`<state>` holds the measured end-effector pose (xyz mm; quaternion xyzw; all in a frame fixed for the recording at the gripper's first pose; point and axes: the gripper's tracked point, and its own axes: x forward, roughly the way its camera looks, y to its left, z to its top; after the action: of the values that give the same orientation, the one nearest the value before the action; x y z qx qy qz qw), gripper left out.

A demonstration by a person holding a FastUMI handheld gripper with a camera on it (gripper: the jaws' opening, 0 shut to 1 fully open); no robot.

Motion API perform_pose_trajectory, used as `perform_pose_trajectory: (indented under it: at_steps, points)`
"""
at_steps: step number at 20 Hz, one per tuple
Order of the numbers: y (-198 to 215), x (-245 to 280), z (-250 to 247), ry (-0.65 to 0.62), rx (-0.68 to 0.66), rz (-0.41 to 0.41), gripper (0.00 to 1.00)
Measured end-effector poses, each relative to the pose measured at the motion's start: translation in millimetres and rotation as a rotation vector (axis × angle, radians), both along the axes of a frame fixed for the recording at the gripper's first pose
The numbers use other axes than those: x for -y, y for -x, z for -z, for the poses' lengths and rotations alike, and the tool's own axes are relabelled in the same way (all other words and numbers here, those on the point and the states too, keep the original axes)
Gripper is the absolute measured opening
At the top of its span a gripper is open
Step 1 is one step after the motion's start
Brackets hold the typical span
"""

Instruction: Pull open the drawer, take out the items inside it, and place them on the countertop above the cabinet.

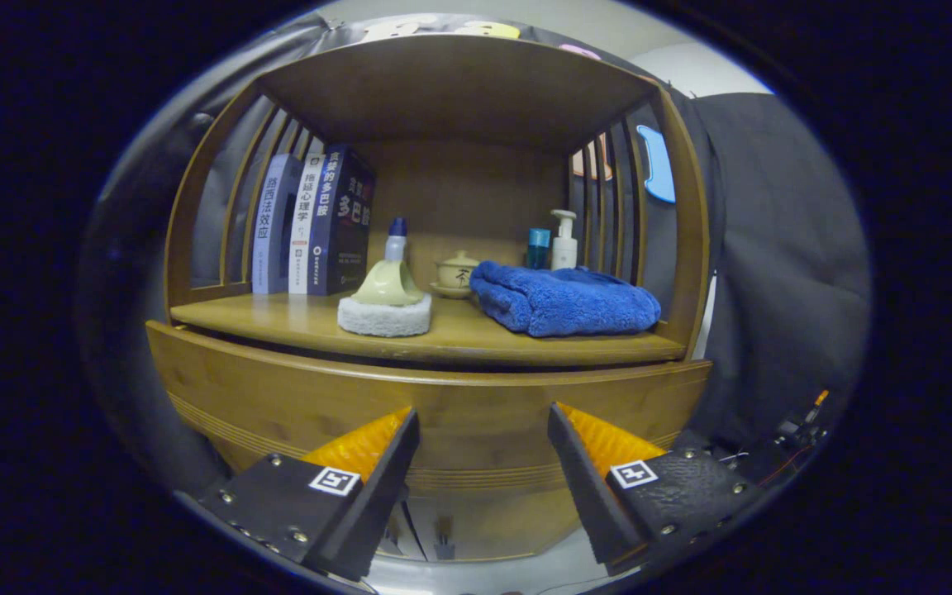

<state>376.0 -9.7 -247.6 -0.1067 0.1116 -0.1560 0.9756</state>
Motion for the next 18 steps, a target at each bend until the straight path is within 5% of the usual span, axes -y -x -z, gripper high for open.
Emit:
perform_pose_trajectory:
  at_steps: [18]
  points:
    - [-15.2, 2.4, -1.5, 0.077, 0.009, 0.023, 0.92]
